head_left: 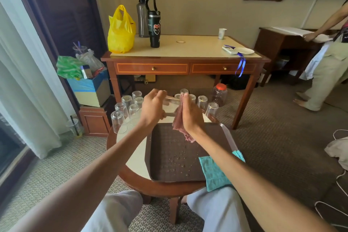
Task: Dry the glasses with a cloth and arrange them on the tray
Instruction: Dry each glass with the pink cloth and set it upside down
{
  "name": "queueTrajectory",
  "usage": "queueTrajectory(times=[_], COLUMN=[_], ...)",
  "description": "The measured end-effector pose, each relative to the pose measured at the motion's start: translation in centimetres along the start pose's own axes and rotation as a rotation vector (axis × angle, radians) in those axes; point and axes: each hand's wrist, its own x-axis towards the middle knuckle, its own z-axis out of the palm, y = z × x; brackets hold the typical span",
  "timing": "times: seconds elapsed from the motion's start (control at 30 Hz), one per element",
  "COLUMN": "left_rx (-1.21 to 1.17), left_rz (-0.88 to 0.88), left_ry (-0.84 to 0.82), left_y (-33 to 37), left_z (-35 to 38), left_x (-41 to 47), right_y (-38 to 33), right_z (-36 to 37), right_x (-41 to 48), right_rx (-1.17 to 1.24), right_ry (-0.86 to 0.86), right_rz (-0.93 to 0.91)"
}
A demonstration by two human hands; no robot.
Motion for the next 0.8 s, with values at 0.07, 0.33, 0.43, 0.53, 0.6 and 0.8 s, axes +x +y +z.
queueTrajectory(times=[0.07,0.33,0.43,0.53,0.6,0.8], left_rx=[-0.058,0.505,0.595,0.632,0.639,0.740], left_rz=[-0.208,0.710,0.915,0.907,0.852,0.687], left_ry=[0.026,0.023,-0.125,-0.077,-0.017,0.105], left_y=[0.2,0.4,0.2,-0.5,-1.1,-2.7], left_z=[-0.3,-2.1,-2.8,-3.3,-3.7,-5.6], left_x=[0.1,-1.3,-1.4,-1.2,-0.8,0.3], right_y=[-0.5,-0.2,0.2,-0.2,-0.1,5.9], right_z=[0.3,-2.1,-2.5,-1.0,0.4,3.7], right_x=[-0.1,1.0,0.9,0.5,0.9,3.8], right_rx=[-0.127,0.549,0.568,0.464,0.409,0.301], right_ry=[0.052,-0.824,-0.945,-0.741,-0.558,-0.494], right_rz=[-0.135,0.670,0.729,0.663,0.576,0.454])
